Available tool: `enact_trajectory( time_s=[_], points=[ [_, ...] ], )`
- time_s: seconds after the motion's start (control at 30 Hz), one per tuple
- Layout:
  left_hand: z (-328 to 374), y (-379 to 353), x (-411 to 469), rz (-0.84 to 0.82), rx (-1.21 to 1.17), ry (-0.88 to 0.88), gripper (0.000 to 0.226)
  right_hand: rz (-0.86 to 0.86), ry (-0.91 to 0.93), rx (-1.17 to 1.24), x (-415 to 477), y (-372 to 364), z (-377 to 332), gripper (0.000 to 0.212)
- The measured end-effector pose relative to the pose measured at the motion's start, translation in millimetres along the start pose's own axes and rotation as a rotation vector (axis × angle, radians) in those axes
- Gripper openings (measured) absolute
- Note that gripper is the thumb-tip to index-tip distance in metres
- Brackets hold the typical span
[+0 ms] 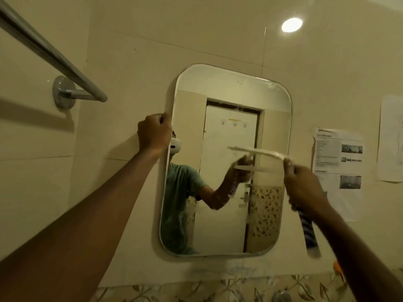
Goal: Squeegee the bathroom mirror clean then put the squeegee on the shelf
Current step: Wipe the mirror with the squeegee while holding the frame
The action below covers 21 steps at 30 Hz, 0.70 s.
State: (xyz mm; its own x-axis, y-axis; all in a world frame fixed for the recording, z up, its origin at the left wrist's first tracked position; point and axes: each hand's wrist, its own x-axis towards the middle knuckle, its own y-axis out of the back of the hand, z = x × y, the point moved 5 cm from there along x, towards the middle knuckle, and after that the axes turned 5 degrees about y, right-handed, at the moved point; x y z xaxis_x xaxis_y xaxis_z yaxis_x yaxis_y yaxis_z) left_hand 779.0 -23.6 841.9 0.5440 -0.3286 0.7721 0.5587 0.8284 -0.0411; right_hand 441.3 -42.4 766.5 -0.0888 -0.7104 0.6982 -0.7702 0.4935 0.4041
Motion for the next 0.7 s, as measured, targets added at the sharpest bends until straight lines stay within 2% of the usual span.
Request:
enact_trajectory(
  time_s=[0.13,0.2,0.27,0.47,0.6,0.7],
  points=[
    [-20.7,0.4,-5.0,-0.163,-0.315,0.267,0.033,0.098,0.106,0.031,49.1,22.2,-36.8,0.047],
    [-26.3,0.2,-11.2,-0.221,-0.43,0.339,0.025,0.095,0.104,0.03,48.6,16.4,-32.0,0.046],
    [-27.4,0.6,-14.3,-0.241,-0.444,0.333,0.02,0.062,0.078,0.041,27.9,-2.1,-11.1,0.044],
    [-22.2,2.0,-18.5,-0.182,-0.397,0.287,0.033,0.002,-0.039,0.056,-57.4,-54.7,41.9,0.045],
    [-14.2,9.4,-13.8,-0.099,-0.319,0.243,0.033,-0.038,-0.055,0.035,-43.2,-33.8,29.0,0.047],
    [-7.1,12.6,-7.9,-0.101,-0.227,0.169,0.032,0.051,-0.019,0.029,-6.7,-3.3,6.7,0.045]
  ],
)
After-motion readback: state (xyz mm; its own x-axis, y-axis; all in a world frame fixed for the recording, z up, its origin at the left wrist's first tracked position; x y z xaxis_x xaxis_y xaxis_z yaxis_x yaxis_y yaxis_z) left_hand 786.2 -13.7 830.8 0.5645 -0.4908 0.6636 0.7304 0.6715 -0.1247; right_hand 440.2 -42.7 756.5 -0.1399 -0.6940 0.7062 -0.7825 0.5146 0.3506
